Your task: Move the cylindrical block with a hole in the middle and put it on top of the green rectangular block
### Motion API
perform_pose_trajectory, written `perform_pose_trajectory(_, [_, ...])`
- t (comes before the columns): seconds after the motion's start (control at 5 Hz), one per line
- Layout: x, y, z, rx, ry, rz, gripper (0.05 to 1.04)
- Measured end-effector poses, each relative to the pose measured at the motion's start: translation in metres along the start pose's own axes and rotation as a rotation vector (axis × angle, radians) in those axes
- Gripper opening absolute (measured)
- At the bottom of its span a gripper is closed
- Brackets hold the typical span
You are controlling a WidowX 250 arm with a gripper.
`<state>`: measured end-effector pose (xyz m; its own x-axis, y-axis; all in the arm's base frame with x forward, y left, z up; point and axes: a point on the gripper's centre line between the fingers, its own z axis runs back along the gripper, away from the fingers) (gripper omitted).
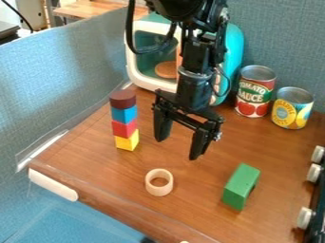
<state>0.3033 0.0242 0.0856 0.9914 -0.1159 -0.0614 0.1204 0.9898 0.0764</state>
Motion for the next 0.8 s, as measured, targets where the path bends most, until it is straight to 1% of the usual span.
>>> perform_pose_trajectory(0.2, [-0.002,-0.002,-0.011,-0.008,0.033,-0.007,0.999])
perform_pose_trajectory(0.4, [-0.011,-0.001,-0.028,-0.025,0.036,-0.048,0.999])
perform_pose_trajectory(0.6, [-0.016,0.012,-0.041,-0.023,0.075,-0.016,0.999])
perform_pose_trajectory(0.8, [-0.020,0.015,-0.052,-0.033,0.125,0.012,0.999])
